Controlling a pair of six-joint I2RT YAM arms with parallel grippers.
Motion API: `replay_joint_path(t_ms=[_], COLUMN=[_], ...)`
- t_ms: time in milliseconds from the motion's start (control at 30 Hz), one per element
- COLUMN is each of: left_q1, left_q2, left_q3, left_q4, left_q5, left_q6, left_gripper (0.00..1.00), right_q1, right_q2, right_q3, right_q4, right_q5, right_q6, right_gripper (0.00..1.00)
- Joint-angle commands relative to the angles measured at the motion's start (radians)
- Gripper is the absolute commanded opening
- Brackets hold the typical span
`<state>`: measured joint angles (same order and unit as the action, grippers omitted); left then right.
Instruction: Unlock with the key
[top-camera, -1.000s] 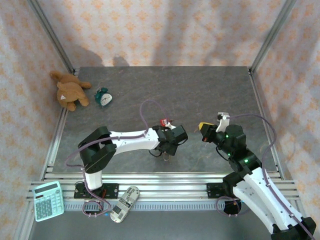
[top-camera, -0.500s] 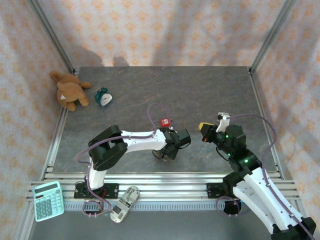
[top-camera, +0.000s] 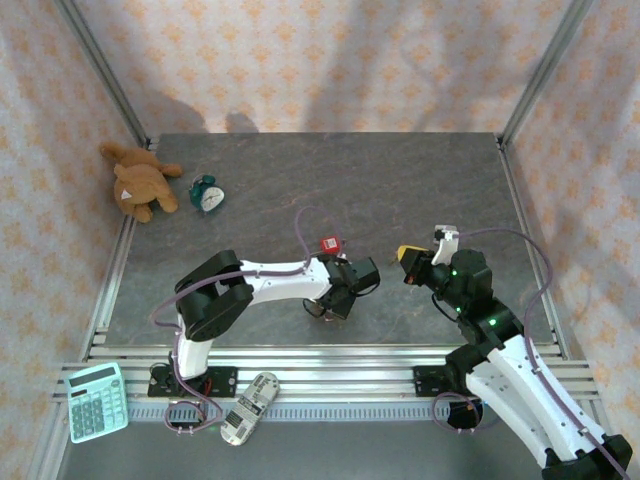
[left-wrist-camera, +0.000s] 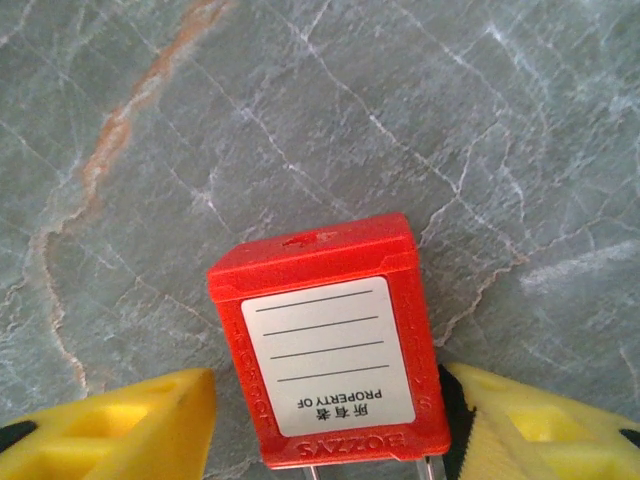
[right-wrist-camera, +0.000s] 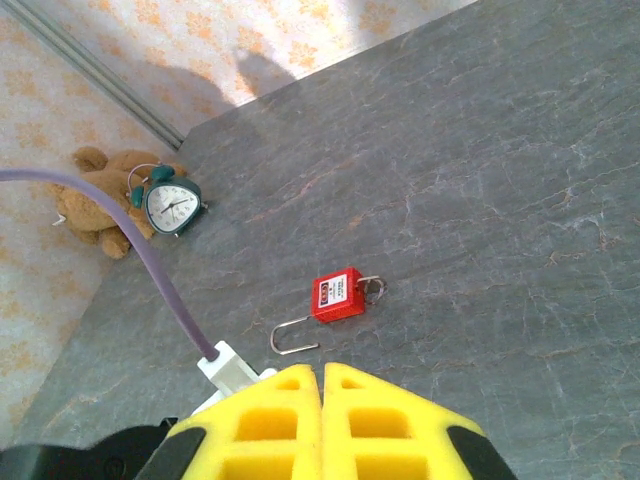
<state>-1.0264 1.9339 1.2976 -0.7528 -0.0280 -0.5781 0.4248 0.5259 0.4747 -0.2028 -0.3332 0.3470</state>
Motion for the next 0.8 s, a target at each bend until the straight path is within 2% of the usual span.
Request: replay_joint_path(t_ms=[0, 267, 567, 767], left_q1=[0.042, 0.070, 0.073, 0.093], left_q2=[-0.055, -0.054, -0.034, -0.001], left_q3=[-0.055, -0.061, -0.006, -0.011], left_q4=[-0.032, -0.017, -0.052, -0.048], left_q5=[0.031, 0.070, 0.059, 0.113], left_q6=[0.026, 0.101, 0.182, 0.214], left_gripper=[0.61, 0.59, 0.60, 0.57], right_q1=[0.002, 0.002, 0.002, 0.002], right_q2=[-0.009, -0.008, -0.012, -0.011], right_q3=[0.007, 0.008, 0.013, 0.010], right_q4=[0.008, 0.022, 0.009, 0.009], right_q5=[-0.010, -0.021, -0.012, -0.009], right_q6=[0.006, 0.018, 0.013, 0.011], right_gripper=[0.02, 0.02, 0.02, 0.02])
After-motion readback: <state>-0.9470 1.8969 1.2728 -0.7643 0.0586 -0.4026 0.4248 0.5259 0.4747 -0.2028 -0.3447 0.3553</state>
